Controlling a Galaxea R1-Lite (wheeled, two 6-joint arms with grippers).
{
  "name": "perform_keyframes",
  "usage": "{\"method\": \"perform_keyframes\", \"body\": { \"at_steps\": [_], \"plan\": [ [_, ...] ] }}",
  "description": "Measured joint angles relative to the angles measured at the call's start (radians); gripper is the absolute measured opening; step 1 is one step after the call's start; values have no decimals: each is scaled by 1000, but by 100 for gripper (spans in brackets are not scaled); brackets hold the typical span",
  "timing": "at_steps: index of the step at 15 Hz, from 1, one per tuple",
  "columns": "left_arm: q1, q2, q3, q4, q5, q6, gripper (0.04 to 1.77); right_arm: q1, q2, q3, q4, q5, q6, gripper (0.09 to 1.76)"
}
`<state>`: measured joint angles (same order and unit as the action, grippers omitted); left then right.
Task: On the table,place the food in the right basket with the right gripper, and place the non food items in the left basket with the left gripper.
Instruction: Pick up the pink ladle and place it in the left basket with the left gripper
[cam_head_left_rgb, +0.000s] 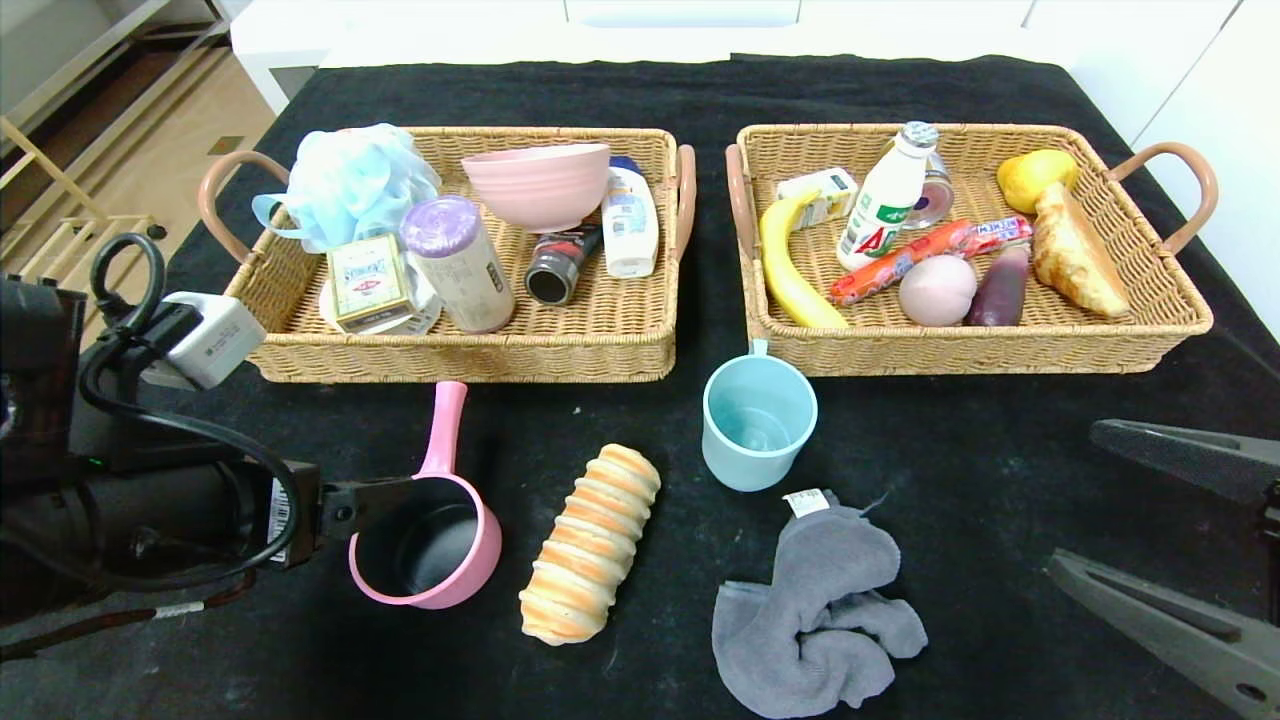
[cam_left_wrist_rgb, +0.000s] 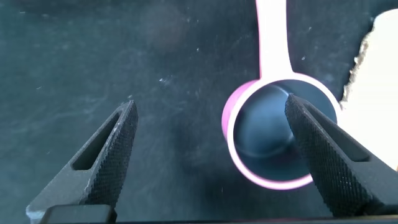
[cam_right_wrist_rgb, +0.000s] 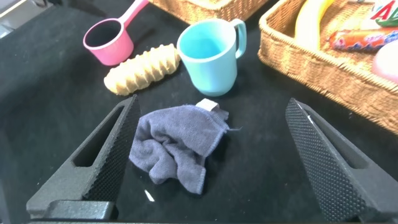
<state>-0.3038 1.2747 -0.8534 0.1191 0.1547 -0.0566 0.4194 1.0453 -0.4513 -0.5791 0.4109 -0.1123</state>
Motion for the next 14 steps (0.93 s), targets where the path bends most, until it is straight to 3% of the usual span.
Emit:
{"method": "perform_keyframes", "body": {
  "at_steps": [12,14],
  "plan": [
    [-1,116,45,-20,2,1,172,-4,2,0,3,1,1,171],
    [-2,123,45,-20,1,0,143,-4,3,0,3,1,1,171]
  ]
}}
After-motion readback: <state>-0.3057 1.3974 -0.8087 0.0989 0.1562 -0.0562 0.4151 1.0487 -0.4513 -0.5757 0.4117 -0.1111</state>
